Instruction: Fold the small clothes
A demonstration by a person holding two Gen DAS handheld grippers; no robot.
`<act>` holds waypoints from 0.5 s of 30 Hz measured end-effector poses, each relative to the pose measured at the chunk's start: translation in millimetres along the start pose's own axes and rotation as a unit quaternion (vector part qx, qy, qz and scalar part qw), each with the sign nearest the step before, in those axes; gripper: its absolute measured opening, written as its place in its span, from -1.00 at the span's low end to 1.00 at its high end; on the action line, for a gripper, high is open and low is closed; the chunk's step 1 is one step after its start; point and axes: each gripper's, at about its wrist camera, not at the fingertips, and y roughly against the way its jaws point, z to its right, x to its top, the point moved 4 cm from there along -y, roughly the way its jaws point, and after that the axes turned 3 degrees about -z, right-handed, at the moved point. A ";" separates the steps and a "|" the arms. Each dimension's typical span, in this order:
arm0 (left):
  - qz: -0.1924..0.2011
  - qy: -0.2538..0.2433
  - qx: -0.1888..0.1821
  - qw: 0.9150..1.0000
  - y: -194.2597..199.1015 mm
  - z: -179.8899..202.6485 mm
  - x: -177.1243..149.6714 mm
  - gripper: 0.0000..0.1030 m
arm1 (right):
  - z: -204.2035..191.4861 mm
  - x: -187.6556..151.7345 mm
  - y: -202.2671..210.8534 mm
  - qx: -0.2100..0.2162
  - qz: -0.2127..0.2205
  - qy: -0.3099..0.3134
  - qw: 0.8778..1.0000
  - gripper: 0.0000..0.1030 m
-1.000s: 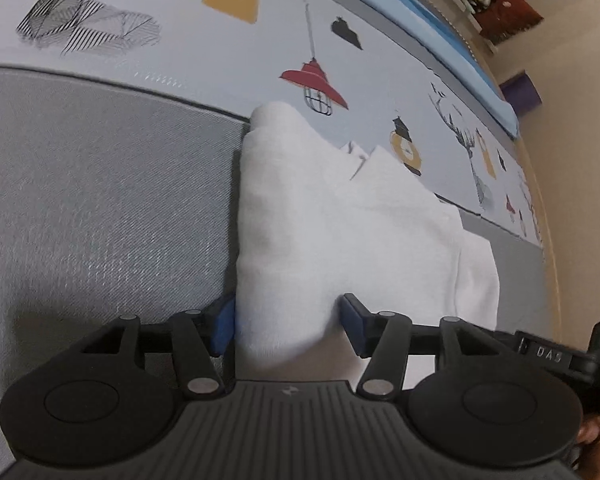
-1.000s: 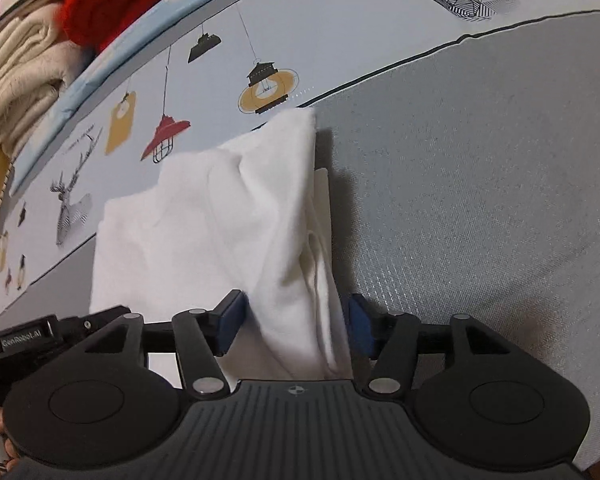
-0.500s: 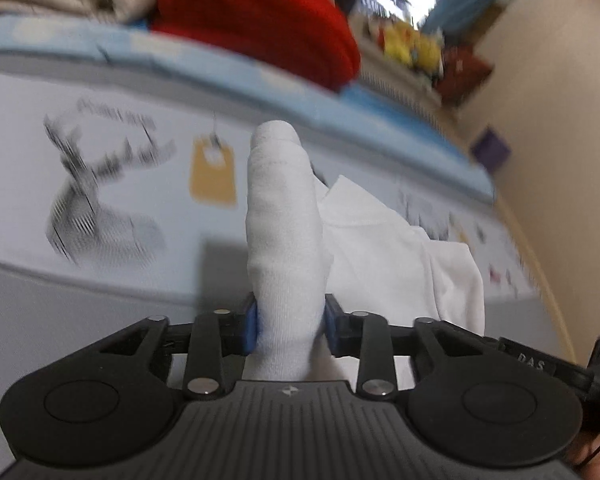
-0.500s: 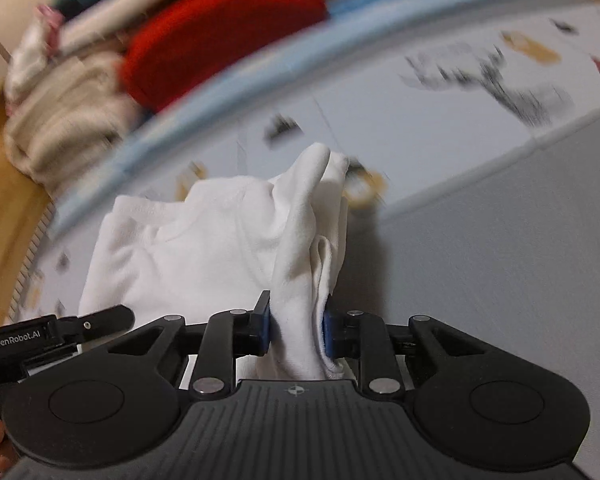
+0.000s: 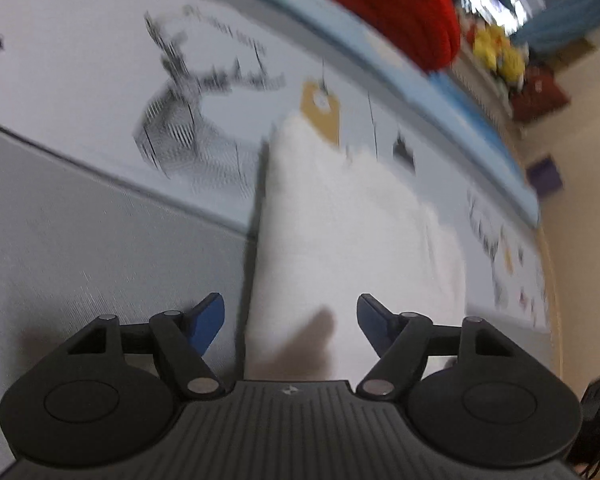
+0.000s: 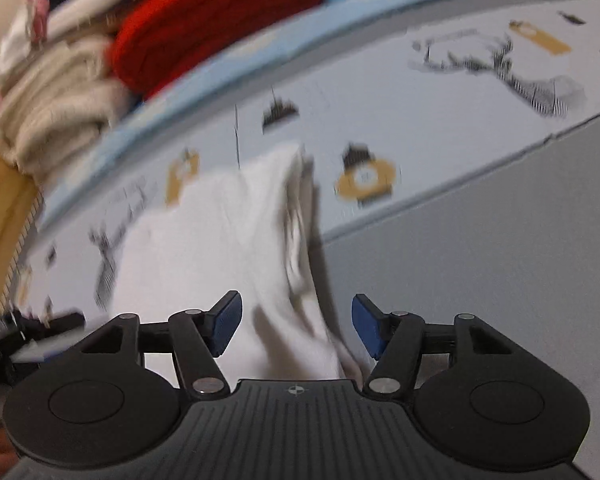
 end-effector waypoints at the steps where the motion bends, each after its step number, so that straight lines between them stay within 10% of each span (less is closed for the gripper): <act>1: -0.012 -0.009 0.011 1.000 -7.9 1.4 -6.9 0.35 | -1.1 -5.0 -4.0 -0.006 -0.012 0.004 1.000 -0.17; 4: -0.034 -0.041 0.019 0.998 -26.6 -0.3 -26.4 -0.15 | 1.6 -13.2 -9.0 -0.006 -0.033 0.009 0.999 -0.82; 15: -0.015 -0.122 0.030 0.992 -2.6 14.7 -33.7 -0.27 | 16.1 -16.8 6.5 -0.003 -0.021 -0.024 0.999 -0.58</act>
